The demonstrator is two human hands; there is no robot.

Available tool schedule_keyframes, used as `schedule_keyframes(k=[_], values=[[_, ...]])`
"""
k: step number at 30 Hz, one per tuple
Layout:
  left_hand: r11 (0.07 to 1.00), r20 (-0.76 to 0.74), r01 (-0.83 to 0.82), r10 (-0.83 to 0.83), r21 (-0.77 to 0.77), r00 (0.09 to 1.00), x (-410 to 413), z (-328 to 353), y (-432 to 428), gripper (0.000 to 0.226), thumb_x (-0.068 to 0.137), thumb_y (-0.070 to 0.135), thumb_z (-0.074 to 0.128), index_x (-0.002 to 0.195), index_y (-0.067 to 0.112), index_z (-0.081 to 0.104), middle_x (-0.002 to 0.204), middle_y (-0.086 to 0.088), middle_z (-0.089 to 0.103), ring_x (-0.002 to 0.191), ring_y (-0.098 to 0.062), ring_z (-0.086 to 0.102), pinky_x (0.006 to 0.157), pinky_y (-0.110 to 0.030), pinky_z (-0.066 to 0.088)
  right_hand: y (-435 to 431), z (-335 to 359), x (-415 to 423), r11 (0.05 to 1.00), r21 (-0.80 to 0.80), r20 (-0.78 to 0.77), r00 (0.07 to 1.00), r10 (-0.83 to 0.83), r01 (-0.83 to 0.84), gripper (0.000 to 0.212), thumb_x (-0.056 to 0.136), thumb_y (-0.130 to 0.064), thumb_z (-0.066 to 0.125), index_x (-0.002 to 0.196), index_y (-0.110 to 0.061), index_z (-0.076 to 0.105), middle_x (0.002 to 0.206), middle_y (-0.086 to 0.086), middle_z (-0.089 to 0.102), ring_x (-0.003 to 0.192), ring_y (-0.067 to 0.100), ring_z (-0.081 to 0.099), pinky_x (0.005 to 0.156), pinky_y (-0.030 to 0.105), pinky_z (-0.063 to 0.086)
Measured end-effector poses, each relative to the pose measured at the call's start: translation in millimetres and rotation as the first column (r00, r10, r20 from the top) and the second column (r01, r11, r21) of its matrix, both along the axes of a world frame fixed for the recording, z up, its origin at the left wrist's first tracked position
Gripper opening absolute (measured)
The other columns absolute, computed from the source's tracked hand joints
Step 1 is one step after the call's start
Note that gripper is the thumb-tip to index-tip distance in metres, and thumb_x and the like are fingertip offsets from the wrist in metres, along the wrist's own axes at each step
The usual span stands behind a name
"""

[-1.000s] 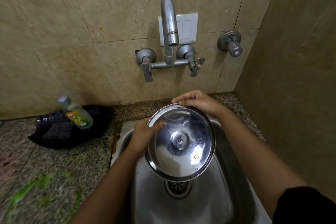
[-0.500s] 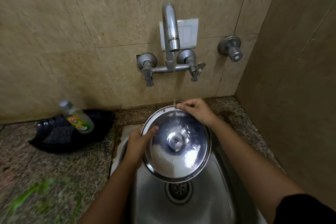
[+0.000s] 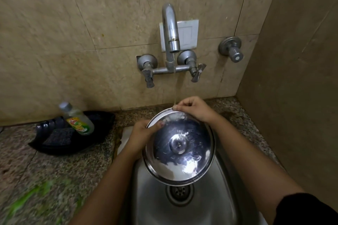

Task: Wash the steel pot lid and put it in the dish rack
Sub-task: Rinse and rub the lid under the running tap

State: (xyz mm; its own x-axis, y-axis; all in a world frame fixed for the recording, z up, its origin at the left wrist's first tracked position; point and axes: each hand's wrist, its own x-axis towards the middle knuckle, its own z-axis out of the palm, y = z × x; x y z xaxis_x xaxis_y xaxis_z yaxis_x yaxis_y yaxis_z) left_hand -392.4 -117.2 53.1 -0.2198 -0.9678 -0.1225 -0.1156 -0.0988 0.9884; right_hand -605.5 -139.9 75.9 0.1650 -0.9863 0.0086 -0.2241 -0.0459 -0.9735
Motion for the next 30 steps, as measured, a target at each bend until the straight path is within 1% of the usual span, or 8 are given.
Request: schedule_keyframes(k=[3,5,11,13,16,20,24,30], values=[[0.983,0.147,0.177,-0.181,0.041,0.972,-7,16,-4,0.009,0.083,0.018,0.071,0.090,0.014,0.075,0.080,-0.004,0.077,0.073,-0.012,0.071,0.066,-0.022,0.054,6,4,13,0.994,0.059,0.039,0.995,0.090,-0.092,0.019,0.083,-0.011,0.070,0.091,0.007,0.070,0.063,-0.003,0.070,0.056,0.005,0.063,0.055,0.015,0.048],[0.973,0.217,0.226,-0.230,0.042,0.949,-10,22,-11,0.013,0.083,0.021,0.072,0.093,0.013,0.074,0.084,-0.007,0.076,0.073,-0.014,0.070,0.067,-0.022,0.053,7,7,20,0.989,0.078,0.041,0.991,0.123,-0.126,0.021,0.083,-0.009,0.070,0.092,0.010,0.068,0.058,-0.005,0.067,0.049,0.001,0.059,0.048,0.012,0.044],[0.982,-0.125,-0.035,0.058,0.183,0.990,11,0,-2,0.026,0.084,0.021,0.070,0.104,0.004,0.072,0.099,-0.019,0.075,0.093,-0.037,0.070,0.086,-0.045,0.055,-1,-8,-4,0.988,0.003,-0.008,0.988,-0.153,0.153,0.018,0.085,-0.024,0.070,0.070,-0.014,0.070,0.058,-0.002,0.064,0.055,0.010,0.058,0.058,0.025,0.046],[0.972,-0.100,-0.031,0.055,0.233,0.993,15,-4,-2,0.028,0.084,0.023,0.070,0.104,0.003,0.072,0.098,-0.019,0.075,0.093,-0.037,0.070,0.084,-0.043,0.056,0,-15,-7,0.972,0.002,0.046,0.971,-0.234,0.234,0.022,0.086,-0.024,0.069,0.068,-0.011,0.068,0.060,0.005,0.061,0.057,0.015,0.054,0.060,0.029,0.043],[0.982,0.066,0.092,-0.104,0.162,0.992,5,6,-3,0.025,0.083,0.028,0.070,0.094,0.007,0.076,0.090,-0.015,0.076,0.085,-0.025,0.073,0.075,-0.033,0.057,-2,-15,10,0.995,0.003,-0.057,0.993,-0.101,0.101,0.018,0.082,-0.023,0.073,0.076,-0.007,0.072,0.069,0.016,0.067,0.065,0.017,0.057,0.067,0.029,0.045],[0.998,0.128,0.068,-0.069,0.018,0.989,-1,8,-3,0.029,0.093,0.035,0.057,0.085,0.013,0.075,0.085,-0.006,0.075,0.074,-0.009,0.067,0.070,-0.020,0.051,-8,-13,33,0.997,-0.037,-0.233,0.971,0.053,-0.063,0.028,0.071,-0.049,0.074,0.073,-0.021,0.075,0.075,0.014,0.072,0.067,0.014,0.060,0.066,0.032,0.045],[0.999,0.103,-0.039,0.037,0.018,0.994,8,-4,1,0.039,0.094,0.043,0.052,0.085,0.015,0.077,0.086,-0.010,0.077,0.077,-0.015,0.070,0.074,-0.033,0.052,1,-18,23,0.984,-0.160,-0.374,0.917,-0.140,0.085,0.045,0.077,-0.055,0.066,0.067,-0.011,0.066,0.060,0.006,0.064,0.058,0.012,0.057,0.060,0.034,0.046],[0.935,-0.042,-0.327,0.335,0.136,0.941,19,-21,9,0.048,0.092,0.049,0.052,0.080,0.008,0.074,0.084,-0.017,0.074,0.076,-0.027,0.068,0.072,-0.041,0.054,46,-69,-9,0.841,-0.273,-0.418,0.730,-0.540,0.466,0.041,0.098,-0.040,0.044,0.083,-0.013,0.070,0.079,0.010,0.070,0.074,0.026,0.065,0.062,0.038,0.050]])
